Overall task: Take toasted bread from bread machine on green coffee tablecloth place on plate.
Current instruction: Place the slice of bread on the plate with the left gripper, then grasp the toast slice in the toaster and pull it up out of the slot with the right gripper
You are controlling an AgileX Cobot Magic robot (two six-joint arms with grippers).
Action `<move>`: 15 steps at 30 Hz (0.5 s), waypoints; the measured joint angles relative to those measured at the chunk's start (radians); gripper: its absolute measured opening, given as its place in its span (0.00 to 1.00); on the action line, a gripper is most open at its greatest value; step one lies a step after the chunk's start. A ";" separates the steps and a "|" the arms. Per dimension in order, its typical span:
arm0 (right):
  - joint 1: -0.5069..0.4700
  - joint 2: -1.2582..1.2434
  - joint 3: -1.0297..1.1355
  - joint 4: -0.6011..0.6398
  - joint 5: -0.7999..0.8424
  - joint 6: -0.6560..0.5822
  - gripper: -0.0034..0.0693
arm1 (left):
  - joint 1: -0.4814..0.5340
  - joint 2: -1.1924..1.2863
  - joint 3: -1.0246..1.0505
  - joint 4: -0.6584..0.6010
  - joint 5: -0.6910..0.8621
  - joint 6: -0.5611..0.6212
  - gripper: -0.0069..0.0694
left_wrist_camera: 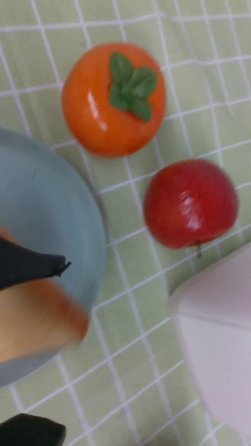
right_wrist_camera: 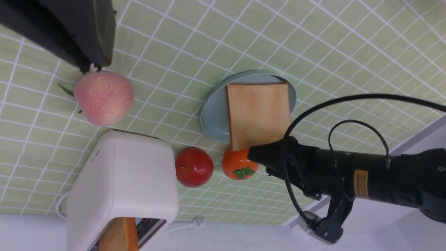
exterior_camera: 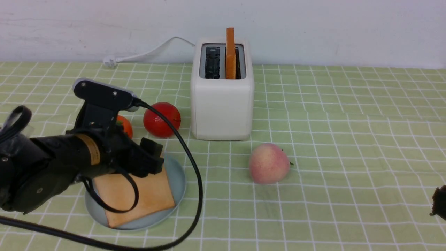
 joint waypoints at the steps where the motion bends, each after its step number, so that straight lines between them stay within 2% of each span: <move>1: 0.000 0.000 0.000 0.000 0.001 0.000 0.06 | 0.004 0.000 0.000 0.000 -0.002 0.000 0.78; 4: 0.000 0.000 0.000 0.001 0.002 -0.005 0.05 | 0.060 0.000 0.000 0.000 -0.023 0.000 0.78; 7: 0.000 0.000 0.000 0.001 0.001 -0.023 0.05 | 0.100 -0.001 0.000 0.000 -0.034 0.000 0.71; 11: 0.000 0.001 0.000 0.003 -0.013 -0.025 0.05 | 0.081 -0.032 0.000 -0.009 -0.016 -0.033 0.47; 14: 0.000 0.029 -0.018 0.006 -0.012 -0.025 0.05 | 0.020 -0.122 0.000 -0.017 0.037 -0.086 0.18; 15: 0.000 0.046 -0.030 0.005 -0.007 -0.024 0.05 | -0.001 -0.165 0.001 -0.018 0.061 -0.100 0.12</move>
